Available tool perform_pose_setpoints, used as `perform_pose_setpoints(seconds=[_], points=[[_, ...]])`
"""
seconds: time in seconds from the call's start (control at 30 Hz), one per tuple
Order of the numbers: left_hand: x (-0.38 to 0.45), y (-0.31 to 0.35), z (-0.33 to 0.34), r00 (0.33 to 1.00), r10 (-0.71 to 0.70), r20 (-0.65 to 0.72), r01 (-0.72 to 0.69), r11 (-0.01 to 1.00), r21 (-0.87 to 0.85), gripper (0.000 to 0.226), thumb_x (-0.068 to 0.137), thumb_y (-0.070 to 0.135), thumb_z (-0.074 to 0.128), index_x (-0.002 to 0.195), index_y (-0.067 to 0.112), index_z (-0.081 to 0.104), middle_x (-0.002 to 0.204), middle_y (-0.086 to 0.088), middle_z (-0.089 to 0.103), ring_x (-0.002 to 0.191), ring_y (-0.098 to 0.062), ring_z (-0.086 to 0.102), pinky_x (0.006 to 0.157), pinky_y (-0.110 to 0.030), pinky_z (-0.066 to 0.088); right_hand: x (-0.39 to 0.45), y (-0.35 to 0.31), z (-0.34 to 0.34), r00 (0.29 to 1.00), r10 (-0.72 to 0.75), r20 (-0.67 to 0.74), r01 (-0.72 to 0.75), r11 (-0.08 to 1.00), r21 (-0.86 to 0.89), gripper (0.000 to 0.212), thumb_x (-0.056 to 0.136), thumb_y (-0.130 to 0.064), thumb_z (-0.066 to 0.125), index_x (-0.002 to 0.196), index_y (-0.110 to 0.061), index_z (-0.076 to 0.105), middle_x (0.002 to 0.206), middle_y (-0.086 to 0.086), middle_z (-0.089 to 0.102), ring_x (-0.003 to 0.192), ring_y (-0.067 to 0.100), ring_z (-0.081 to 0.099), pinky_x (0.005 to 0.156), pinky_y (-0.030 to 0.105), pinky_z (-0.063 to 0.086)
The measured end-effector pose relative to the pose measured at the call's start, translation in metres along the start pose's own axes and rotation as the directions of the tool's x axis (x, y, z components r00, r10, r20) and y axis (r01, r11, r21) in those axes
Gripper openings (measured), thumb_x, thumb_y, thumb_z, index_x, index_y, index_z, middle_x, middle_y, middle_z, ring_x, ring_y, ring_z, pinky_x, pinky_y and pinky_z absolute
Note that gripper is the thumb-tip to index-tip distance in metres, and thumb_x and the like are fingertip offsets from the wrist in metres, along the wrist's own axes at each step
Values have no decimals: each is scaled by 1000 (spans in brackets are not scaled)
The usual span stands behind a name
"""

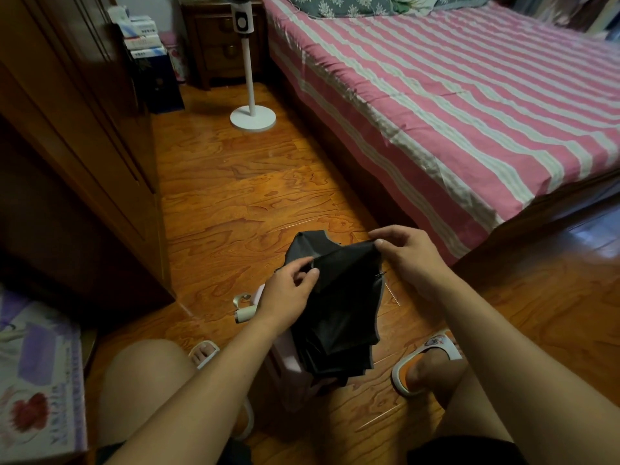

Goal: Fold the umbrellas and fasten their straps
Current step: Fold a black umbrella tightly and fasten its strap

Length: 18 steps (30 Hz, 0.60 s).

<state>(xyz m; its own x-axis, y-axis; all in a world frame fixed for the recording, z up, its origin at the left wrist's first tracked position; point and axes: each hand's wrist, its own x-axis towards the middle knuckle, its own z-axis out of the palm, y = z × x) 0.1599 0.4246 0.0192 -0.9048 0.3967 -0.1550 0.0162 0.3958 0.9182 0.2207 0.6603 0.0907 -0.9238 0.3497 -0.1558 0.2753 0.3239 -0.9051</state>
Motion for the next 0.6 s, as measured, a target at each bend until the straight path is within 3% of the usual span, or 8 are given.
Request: perform_pose_setpoints(seconds=[0.1,0.23,0.33,0.43,0.5,0.6], points=[[8,3,-4,1000,-21,-18,21,1000,23,35,96,46,64,130,35,63,101,17,70,100,0,66,88,-26,55,4,-4,-2,998,-15,57,19,998,-58,23,101,-18,61,121,-22,73,116,-14,67,107,-4,58,79,12,41],[20,12,-8,995,80,-57,-72,989,127,22,96,20,67,116,28,73,104,15,70,100,-3,64,90,-27,53,8,-4,-8,994,13,107,-4,997,-77,24,101,-16,62,122,-22,73,111,-19,63,101,-8,55,77,12,38],[21,14,-11,987,138,-82,-127,983,134,18,95,16,68,109,24,77,98,18,71,94,8,63,88,-22,52,8,0,-11,996,36,77,-33,998,-47,22,101,-16,62,119,-21,73,109,-14,65,102,-1,58,76,16,41],[19,11,-10,954,263,-144,-224,944,243,15,94,18,70,103,24,79,93,18,70,88,4,63,81,-19,51,10,4,-10,1000,8,26,-6,997,-76,21,100,-16,64,117,-20,74,109,-12,67,103,0,59,80,19,42],[19,13,-9,931,330,-158,-271,912,309,14,93,18,71,102,24,80,92,13,70,88,-2,61,78,-18,47,12,5,-9,1000,-12,10,13,997,-80,21,98,-17,66,118,-21,74,111,-11,69,104,-1,60,79,15,43],[22,19,-10,947,258,-190,-215,951,220,16,93,14,70,104,21,79,97,10,70,95,-5,62,86,-20,48,14,1,-8,999,-51,-4,51,996,-68,24,94,-16,72,118,-21,75,109,-9,70,100,-1,63,69,4,45]])
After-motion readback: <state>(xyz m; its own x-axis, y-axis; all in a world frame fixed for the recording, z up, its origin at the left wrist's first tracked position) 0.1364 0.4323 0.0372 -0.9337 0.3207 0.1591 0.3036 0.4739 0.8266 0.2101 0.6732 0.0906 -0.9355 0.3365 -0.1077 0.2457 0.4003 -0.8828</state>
